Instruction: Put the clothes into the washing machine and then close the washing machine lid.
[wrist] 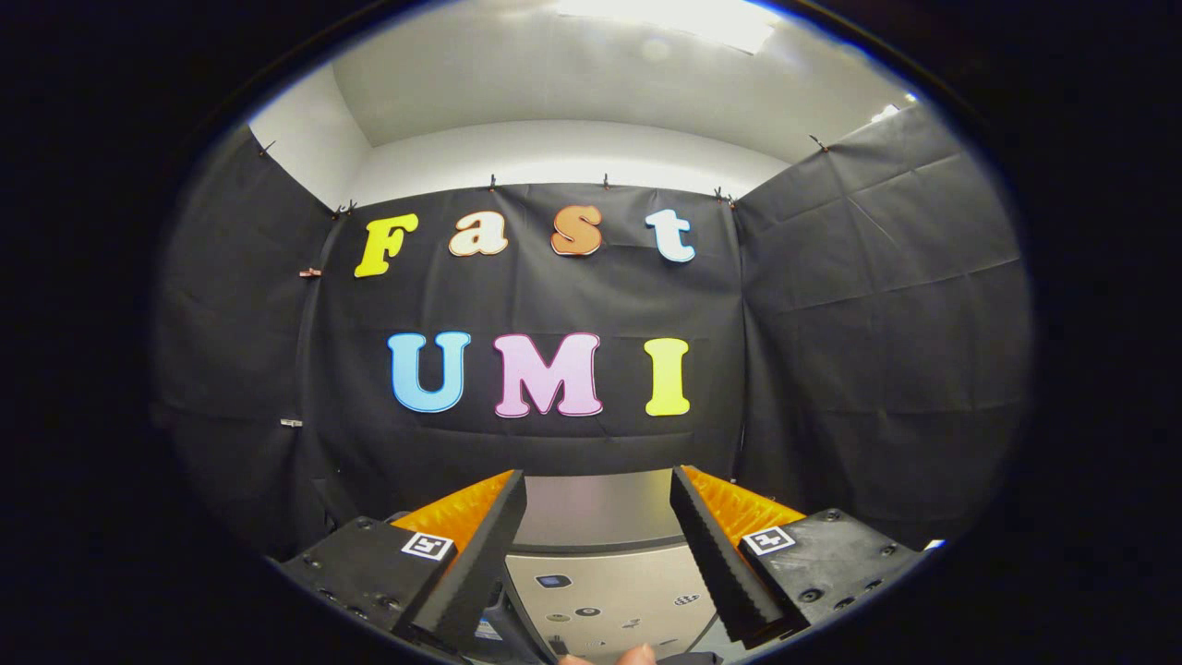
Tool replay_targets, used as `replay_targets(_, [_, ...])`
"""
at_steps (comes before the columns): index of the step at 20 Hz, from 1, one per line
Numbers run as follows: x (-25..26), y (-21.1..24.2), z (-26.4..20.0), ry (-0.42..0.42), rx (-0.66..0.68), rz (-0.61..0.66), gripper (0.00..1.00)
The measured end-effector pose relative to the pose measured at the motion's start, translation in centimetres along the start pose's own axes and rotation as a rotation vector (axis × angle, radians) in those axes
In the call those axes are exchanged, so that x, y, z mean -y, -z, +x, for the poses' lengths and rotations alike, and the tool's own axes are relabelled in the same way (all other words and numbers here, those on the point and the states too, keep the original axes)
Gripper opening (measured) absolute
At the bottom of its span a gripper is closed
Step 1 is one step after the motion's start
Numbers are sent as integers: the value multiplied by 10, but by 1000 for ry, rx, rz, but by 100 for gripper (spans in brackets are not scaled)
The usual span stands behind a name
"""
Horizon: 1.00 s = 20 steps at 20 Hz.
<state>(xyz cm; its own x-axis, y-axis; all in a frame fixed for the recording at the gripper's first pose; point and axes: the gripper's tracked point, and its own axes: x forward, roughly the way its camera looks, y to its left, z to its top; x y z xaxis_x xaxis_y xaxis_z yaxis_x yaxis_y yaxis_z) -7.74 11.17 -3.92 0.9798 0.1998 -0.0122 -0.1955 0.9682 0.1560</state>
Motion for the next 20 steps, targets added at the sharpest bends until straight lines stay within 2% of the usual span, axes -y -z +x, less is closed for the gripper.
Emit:
replay_targets(3, [1,-4,-5,-9,9,20,98])
replay_targets(12, [21,-4,-10,32,7,46,98])
replay_targets(20, [17,-4,-19,26,16,15,98])
